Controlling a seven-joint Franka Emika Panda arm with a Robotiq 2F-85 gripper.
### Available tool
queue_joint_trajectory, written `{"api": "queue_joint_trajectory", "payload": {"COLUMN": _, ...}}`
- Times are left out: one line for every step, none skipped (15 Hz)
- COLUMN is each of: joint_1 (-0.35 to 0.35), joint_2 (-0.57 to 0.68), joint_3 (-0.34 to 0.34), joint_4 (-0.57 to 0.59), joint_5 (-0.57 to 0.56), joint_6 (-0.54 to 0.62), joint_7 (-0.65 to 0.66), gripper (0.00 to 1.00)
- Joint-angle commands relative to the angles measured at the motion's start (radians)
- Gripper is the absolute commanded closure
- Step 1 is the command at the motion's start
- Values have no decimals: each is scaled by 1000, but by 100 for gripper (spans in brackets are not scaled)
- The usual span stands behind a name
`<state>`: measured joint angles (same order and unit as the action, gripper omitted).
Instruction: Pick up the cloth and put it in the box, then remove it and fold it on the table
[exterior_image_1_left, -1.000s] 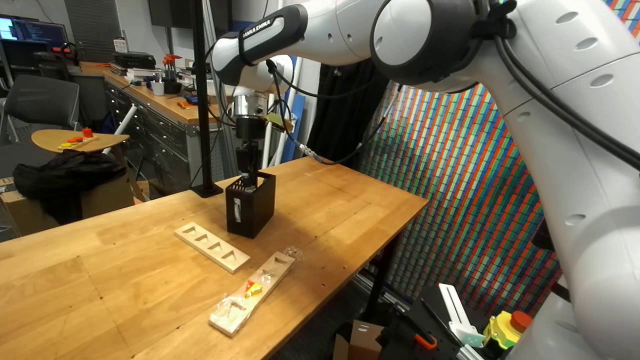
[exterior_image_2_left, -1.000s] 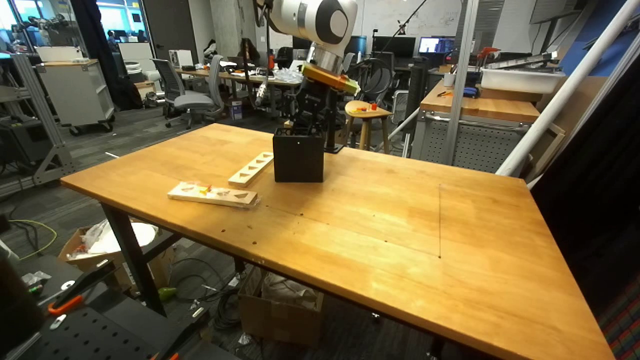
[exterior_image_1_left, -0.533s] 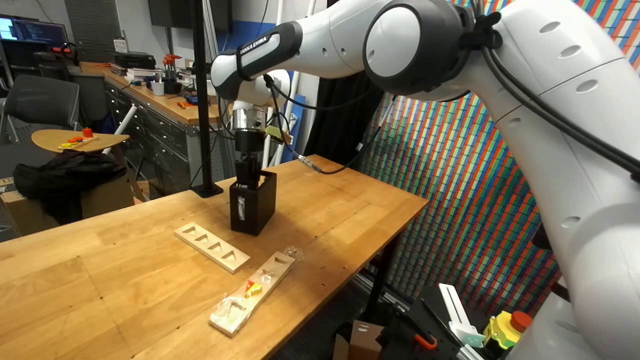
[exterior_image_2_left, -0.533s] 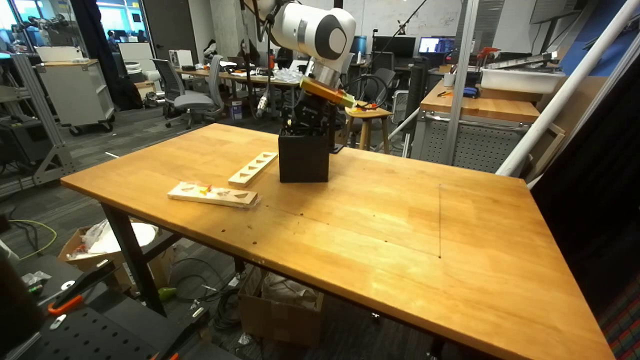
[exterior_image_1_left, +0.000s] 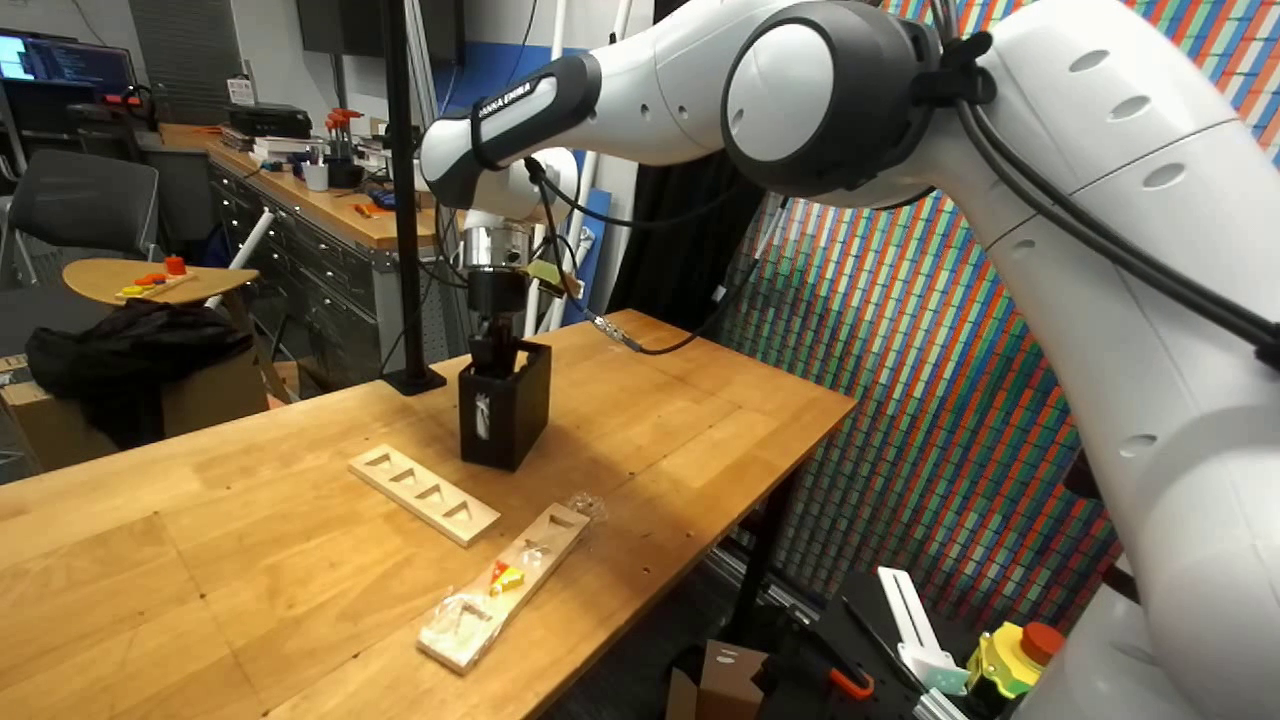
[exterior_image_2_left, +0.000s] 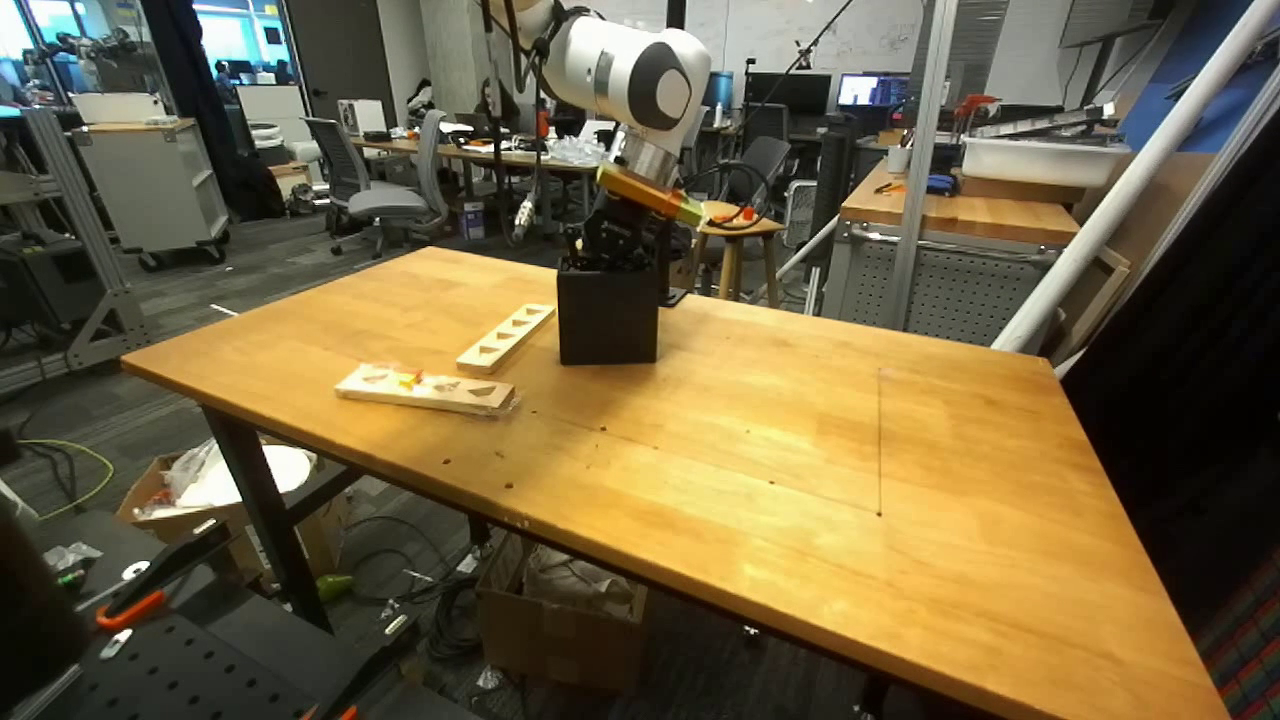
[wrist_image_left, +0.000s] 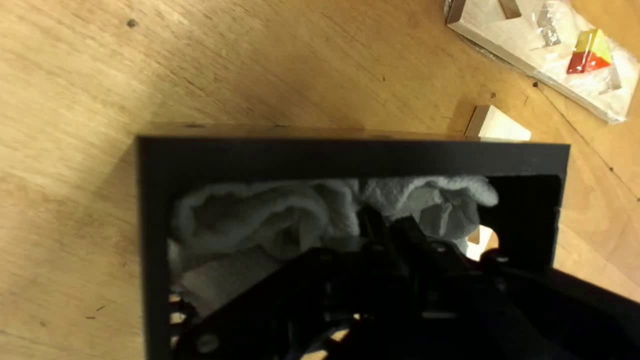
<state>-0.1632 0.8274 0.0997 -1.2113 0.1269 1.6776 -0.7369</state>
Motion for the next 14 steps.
{"api": "queue_joint_trajectory", "payload": {"joint_1": -9, "joint_2": 12, "joint_3": 9, "joint_4": 13, "joint_5": 19, "joint_6": 3, "joint_7": -5, "gripper": 100}}
{"api": "queue_joint_trajectory", "payload": {"joint_1": -9, "joint_2": 9, "joint_3": 9, "joint_4": 11, "joint_5": 19, "joint_6": 3, "joint_7": -4, "gripper": 99}}
{"api": "queue_joint_trajectory", "payload": {"joint_1": -10, "joint_2": 7, "joint_3": 10, "joint_4": 10, "joint_5": 19, "joint_6": 3, "joint_7": -3, "gripper": 98}}
{"api": "queue_joint_trajectory", "payload": {"joint_1": -9, "joint_2": 3, "joint_3": 10, "joint_4": 9, "joint_5": 19, "joint_6": 1, "joint_7": -2, "gripper": 98}}
{"api": "queue_joint_trajectory", "payload": {"joint_1": -8, "joint_2": -1, "joint_3": 10, "joint_4": 8, "joint_5": 19, "joint_6": 0, "joint_7": -1, "gripper": 98}}
{"api": "queue_joint_trajectory", "payload": {"joint_1": -7, "joint_2": -8, "joint_3": 9, "joint_4": 6, "joint_5": 17, "joint_6": -2, "joint_7": -1, "gripper": 98}}
{"api": "queue_joint_trajectory", "payload": {"joint_1": -6, "joint_2": -12, "joint_3": 9, "joint_4": 5, "joint_5": 15, "joint_6": -3, "joint_7": -1, "gripper": 98}}
{"api": "queue_joint_trajectory", "payload": {"joint_1": -5, "joint_2": -20, "joint_3": 7, "joint_4": 3, "joint_5": 12, "joint_6": -4, "joint_7": 0, "gripper": 98}}
{"api": "queue_joint_trajectory", "payload": {"joint_1": -5, "joint_2": -27, "joint_3": 7, "joint_4": 1, "joint_5": 10, "joint_6": -4, "joint_7": 0, "gripper": 98}}
{"api": "queue_joint_trajectory", "payload": {"joint_1": -5, "joint_2": -36, "joint_3": 5, "joint_4": -1, "joint_5": 9, "joint_6": -4, "joint_7": 1, "gripper": 98}}
{"api": "queue_joint_trajectory", "payload": {"joint_1": -4, "joint_2": -44, "joint_3": 4, "joint_4": -2, "joint_5": 6, "joint_6": -6, "joint_7": 1, "gripper": 98}}
{"api": "queue_joint_trajectory", "payload": {"joint_1": -4, "joint_2": -53, "joint_3": 2, "joint_4": -2, "joint_5": 4, "joint_6": -8, "joint_7": 1, "gripper": 98}}
{"api": "queue_joint_trajectory", "payload": {"joint_1": -3, "joint_2": -63, "joint_3": 1, "joint_4": -2, "joint_5": 1, "joint_6": -10, "joint_7": 1, "gripper": 98}}
{"api": "queue_joint_trajectory", "payload": {"joint_1": -2, "joint_2": -70, "joint_3": -1, "joint_4": -1, "joint_5": -1, "joint_6": -11, "joint_7": 1, "gripper": 98}}
